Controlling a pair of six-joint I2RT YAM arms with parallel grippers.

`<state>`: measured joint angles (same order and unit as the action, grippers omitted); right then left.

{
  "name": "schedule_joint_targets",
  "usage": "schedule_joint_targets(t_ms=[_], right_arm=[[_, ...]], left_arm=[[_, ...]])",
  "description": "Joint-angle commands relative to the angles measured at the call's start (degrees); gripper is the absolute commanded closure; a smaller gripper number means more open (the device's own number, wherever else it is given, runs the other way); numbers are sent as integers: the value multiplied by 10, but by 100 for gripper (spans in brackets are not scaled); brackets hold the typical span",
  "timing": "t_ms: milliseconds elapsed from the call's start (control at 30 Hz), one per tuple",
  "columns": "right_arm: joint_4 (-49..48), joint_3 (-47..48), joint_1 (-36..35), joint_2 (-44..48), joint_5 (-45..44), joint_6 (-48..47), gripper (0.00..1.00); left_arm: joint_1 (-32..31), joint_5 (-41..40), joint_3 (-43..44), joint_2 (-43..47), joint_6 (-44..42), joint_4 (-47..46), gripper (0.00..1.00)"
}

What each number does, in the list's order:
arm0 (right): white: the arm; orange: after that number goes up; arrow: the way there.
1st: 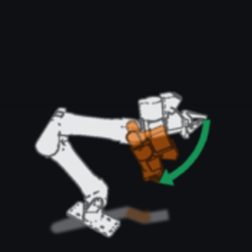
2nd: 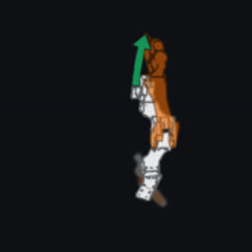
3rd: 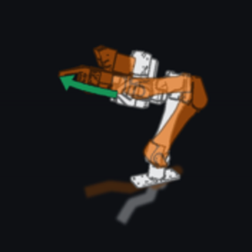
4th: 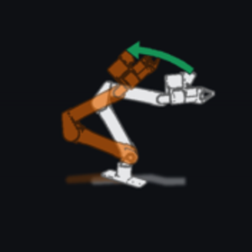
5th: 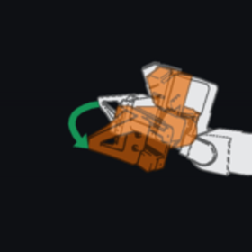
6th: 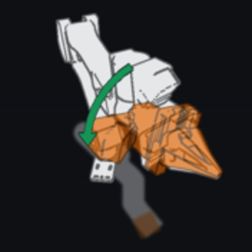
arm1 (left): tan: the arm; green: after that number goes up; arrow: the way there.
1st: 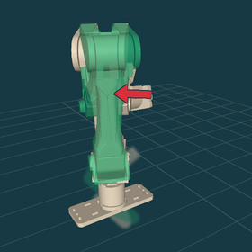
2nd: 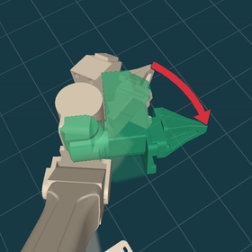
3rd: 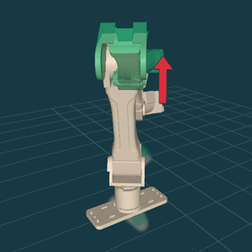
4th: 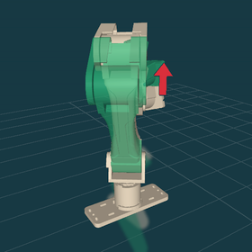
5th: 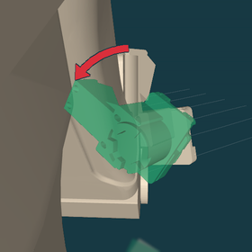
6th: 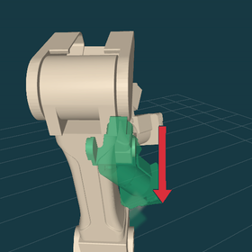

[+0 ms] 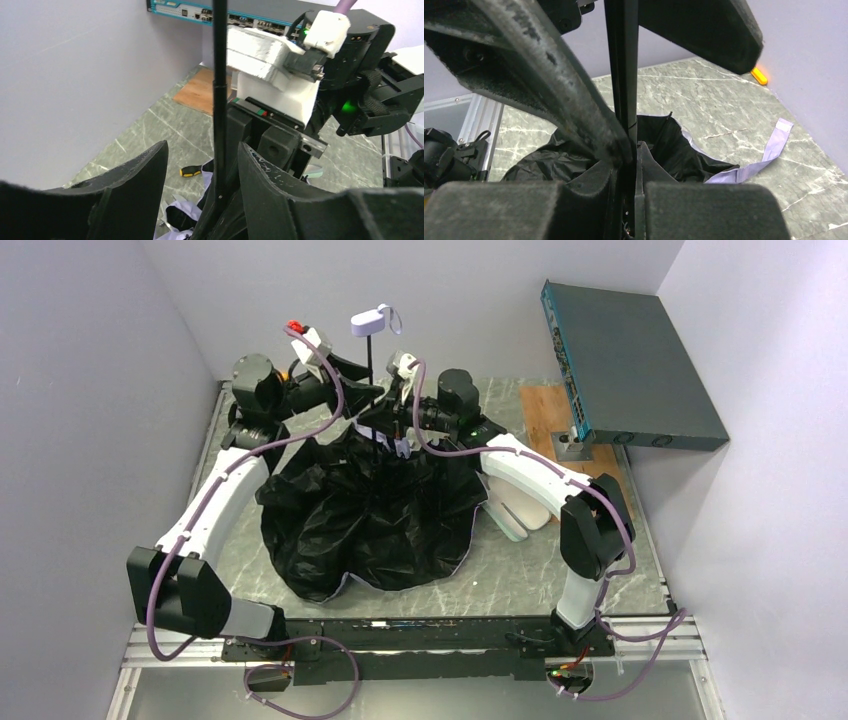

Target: Open the umbrella

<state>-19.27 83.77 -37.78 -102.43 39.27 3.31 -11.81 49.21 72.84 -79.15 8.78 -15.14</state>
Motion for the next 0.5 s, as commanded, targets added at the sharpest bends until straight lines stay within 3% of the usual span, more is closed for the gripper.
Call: schedule_joint_targets(t_ms=[0, 200, 333, 367, 400, 433, 467], right_arm=[[-28, 23, -5, 8, 3, -14, 91], [-24, 15, -5, 6, 2, -14, 91], [-30, 20, -6, 3, 3, -9, 90], [-29, 21, -6, 4, 3, -9, 88], [-21, 21, -6, 6, 3, -12, 82], [-9, 20, -4, 11, 0, -15, 68], [6, 16, 0, 21, -5, -14, 45]], left_arm=[[-14, 10, 16, -3, 11, -24, 44], [-28, 14, 34, -11, 8, -14, 47], [-28, 11, 31, -14, 11, -8, 67], [-29, 13, 33, -14, 10, -6, 79], [-29, 12, 35, -12, 5, 0, 92], [-28, 5, 38, -9, -1, 10, 99], [-28, -1, 36, -4, -7, 16, 100]])
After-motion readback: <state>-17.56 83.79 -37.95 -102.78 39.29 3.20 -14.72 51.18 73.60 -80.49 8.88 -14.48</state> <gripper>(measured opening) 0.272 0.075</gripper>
